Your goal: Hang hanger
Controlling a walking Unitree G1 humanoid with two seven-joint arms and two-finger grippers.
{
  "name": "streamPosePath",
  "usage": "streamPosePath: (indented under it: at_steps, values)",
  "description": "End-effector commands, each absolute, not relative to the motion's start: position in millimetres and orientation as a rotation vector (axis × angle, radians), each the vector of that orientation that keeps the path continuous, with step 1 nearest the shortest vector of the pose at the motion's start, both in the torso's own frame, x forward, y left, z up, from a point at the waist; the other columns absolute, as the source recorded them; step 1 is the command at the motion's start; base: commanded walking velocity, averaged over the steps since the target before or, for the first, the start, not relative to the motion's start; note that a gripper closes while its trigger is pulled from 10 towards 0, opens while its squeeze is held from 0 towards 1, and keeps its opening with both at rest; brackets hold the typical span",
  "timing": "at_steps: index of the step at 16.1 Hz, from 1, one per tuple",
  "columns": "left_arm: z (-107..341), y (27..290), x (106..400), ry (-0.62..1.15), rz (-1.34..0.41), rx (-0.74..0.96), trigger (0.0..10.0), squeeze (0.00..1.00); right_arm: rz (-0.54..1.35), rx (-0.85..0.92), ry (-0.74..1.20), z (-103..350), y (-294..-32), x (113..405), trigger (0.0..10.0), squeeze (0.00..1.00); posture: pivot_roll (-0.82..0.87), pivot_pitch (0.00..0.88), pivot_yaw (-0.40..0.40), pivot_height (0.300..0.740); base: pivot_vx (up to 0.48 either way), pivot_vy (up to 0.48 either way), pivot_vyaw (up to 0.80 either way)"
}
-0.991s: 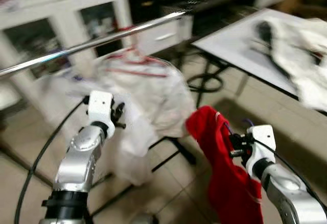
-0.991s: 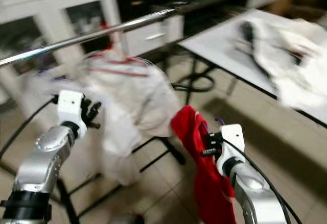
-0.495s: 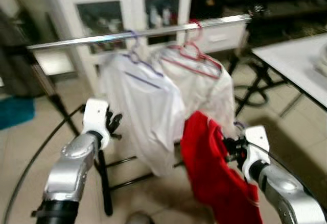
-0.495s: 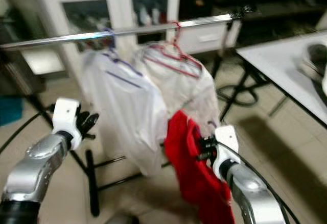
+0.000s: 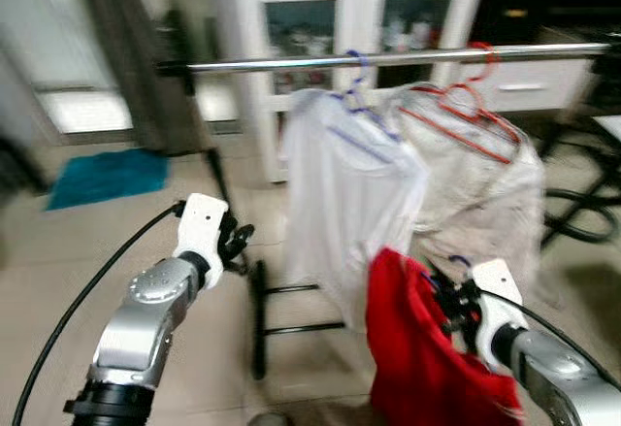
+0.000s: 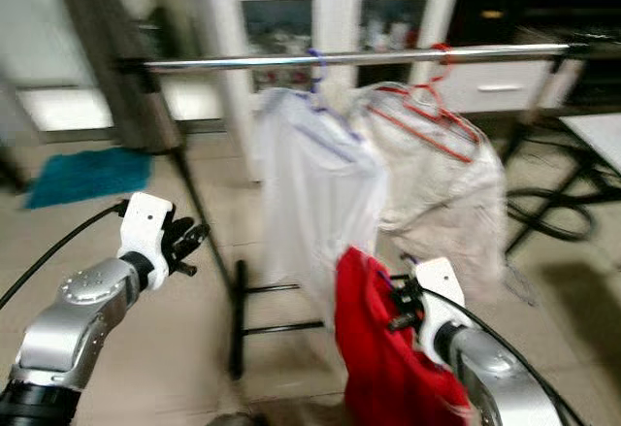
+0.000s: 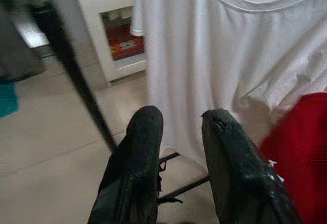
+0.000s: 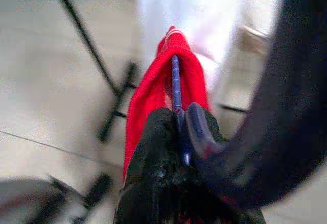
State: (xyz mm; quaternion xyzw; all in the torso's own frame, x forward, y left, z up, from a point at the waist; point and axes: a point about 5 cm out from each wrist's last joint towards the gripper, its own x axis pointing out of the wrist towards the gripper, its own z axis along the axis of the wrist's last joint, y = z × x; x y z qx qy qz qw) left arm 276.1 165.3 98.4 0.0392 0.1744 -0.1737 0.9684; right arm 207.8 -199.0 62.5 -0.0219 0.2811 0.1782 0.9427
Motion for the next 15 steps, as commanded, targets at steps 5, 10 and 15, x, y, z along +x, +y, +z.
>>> streamPosePath:
  at_steps: [5,10,15]
  values:
    - [118.0,171.0,286.3,0.237,-0.272,0.115,10.0,0.0,0.384,0.04,0.418,81.8,-168.4,222.3,10.0,0.0,0.08,0.0,0.005,0.74,0.0,0.0,0.76]
    - [123.9,168.0,284.9,0.216,-0.303,0.084,10.0,0.0,0.3,0.046,0.25,106.5,-157.6,248.0,10.0,0.0,0.1,0.0,-0.015,0.74,0.1,0.0,0.0]
    - [127.8,171.2,284.2,0.209,-0.311,0.118,10.0,0.0,0.349,-0.029,0.236,110.9,-149.5,258.3,10.0,0.0,0.11,0.0,-0.027,0.74,0.273,0.0,0.0]
